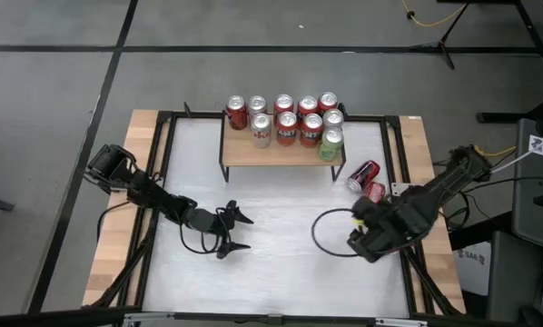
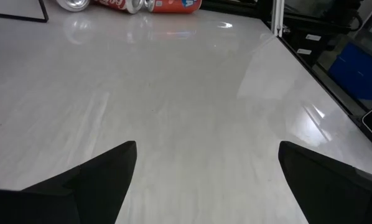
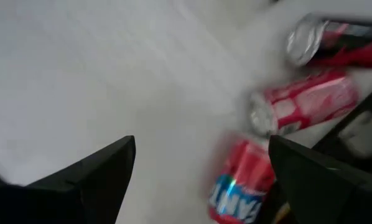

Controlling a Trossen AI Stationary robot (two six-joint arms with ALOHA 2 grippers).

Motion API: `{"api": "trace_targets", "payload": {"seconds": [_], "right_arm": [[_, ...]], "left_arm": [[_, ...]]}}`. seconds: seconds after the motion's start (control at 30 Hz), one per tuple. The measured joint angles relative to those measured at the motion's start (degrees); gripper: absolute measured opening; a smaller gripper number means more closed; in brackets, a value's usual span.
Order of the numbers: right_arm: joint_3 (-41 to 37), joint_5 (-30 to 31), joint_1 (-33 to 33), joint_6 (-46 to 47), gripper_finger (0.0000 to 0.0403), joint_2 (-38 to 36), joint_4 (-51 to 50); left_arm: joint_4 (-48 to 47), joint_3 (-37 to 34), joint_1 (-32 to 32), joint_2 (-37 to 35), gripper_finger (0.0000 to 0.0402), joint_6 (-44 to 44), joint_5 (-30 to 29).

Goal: Place canned beverage on shelf
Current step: Put the orange soda can on the shelf aligned with the other soda can

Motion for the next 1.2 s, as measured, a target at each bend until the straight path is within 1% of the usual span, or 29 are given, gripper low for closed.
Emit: {"api": "trace_targets", "payload": {"seconds": [0.1, 0.17, 0.27, 0.43, 0.53, 0.73, 0.83, 1.2], "right_arm": [[-5.6, -0.8, 3.4, 4.9, 0.0358, -3.4, 3.6], [-8.3, -1.2, 5.6, 6.5, 0.0358, -4.4, 5.1], [-11.0, -2.6, 8.3, 9.1, 0.0358, -4.5, 4.8], [-14.8, -5.4, 11.1, 19.0, 0.0358, -4.5, 3.6], [-16.6, -6.3, 12.6, 22.3, 0.0358, -4.5, 2.7], [-20.7, -8.2, 14.2, 26.8, 0.0358, -4.5, 3.2], [-22.5, -8.9, 14.9, 28.5, 0.0358, -4.4, 5.1], [-29.5, -9.4, 14.8, 28.8, 0.0358, -4.4, 11.7]], "left_arm": [[0.0, 0.0, 0.0, 0.0, 0.0386, 0.0, 0.0], [0.0, 0.0, 0.0, 0.0, 0.0386, 0.0, 0.0], [0.0, 0.0, 0.0, 0.0, 0.0386, 0.0, 0.0], [0.0, 0.0, 0.0, 0.0, 0.0386, 0.0, 0.0], [0.0, 0.0, 0.0, 0.0, 0.0386, 0.0, 0.0], [0.0, 0.0, 0.0, 0.0, 0.0386, 0.0, 0.0], [0.0, 0.0, 0.0, 0.0, 0.0386, 0.0, 0.0], [0.0, 0.0, 0.0, 0.0, 0.0386, 0.0, 0.0]]}}
